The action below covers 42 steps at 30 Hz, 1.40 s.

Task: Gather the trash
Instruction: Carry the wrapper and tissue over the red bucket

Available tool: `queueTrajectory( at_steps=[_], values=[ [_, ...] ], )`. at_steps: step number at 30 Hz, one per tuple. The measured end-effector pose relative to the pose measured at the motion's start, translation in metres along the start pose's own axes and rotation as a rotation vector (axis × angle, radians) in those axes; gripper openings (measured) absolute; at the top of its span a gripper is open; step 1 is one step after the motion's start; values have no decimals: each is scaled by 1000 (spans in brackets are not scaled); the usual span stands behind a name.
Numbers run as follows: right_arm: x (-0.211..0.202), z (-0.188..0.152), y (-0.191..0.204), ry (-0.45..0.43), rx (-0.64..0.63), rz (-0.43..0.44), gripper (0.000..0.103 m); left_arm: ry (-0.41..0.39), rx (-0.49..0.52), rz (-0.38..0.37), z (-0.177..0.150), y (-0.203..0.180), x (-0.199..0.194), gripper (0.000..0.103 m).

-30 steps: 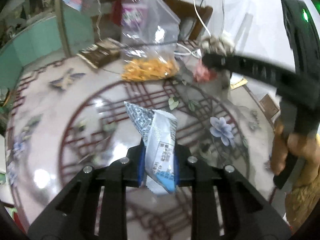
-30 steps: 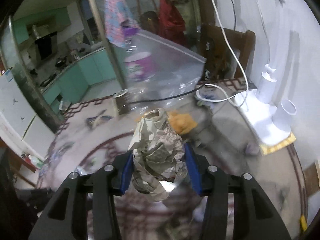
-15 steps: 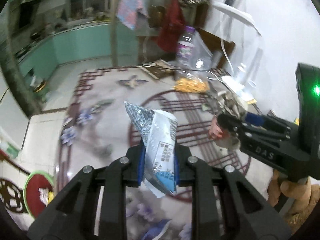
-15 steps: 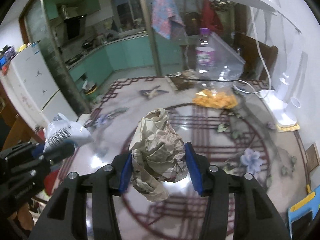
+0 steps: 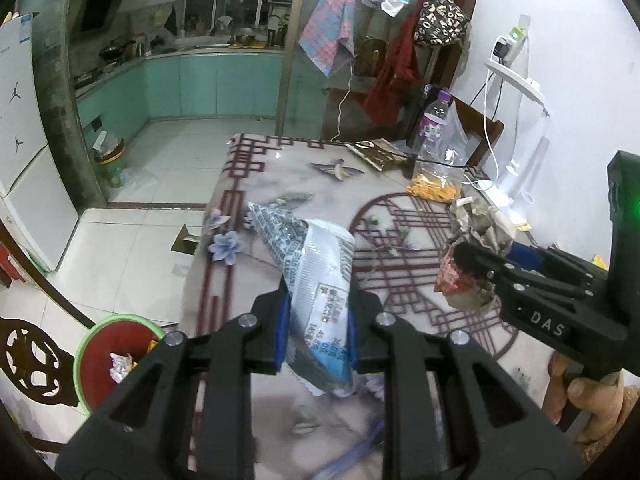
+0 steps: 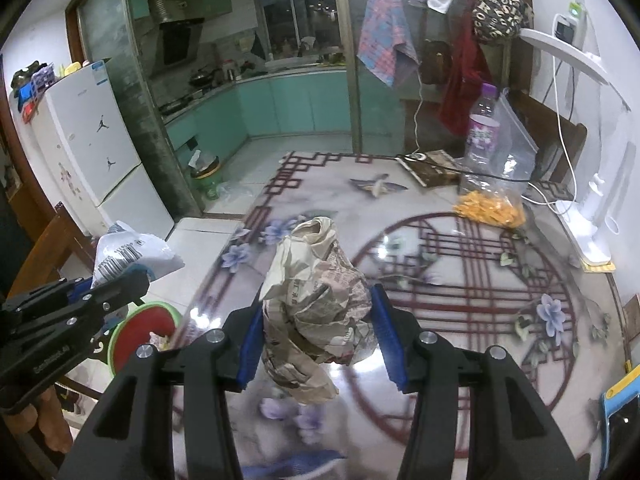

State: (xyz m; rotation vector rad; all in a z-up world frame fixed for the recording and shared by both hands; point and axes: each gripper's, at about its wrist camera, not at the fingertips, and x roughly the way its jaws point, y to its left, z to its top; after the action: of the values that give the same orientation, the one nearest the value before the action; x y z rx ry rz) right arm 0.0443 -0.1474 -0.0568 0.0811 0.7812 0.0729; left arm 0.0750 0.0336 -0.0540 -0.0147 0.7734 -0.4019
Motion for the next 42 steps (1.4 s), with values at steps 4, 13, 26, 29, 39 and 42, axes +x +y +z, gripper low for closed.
queueTrajectory(
  at_steps=[4,13,26,29,39,42],
  values=[
    [4,0,34,1,-7,-1,48,-1,-4,-7,1,28,-7,22],
    [14,-3,94,12,-24,-1,48,-13,-21,-10,-1,85,-22,22],
    [22,-4,157,13,-65,24,48,-28,-59,42,-10,143,-39,23],
    [24,-4,171,15,-83,34,48,-30,-79,60,-13,159,-43,23],
    [44,-6,214,55,-130,75,49,-13,-130,109,-22,207,-46,23],
    [50,-7,225,68,-141,84,49,-3,-146,121,-25,220,-45,23]
  ],
)
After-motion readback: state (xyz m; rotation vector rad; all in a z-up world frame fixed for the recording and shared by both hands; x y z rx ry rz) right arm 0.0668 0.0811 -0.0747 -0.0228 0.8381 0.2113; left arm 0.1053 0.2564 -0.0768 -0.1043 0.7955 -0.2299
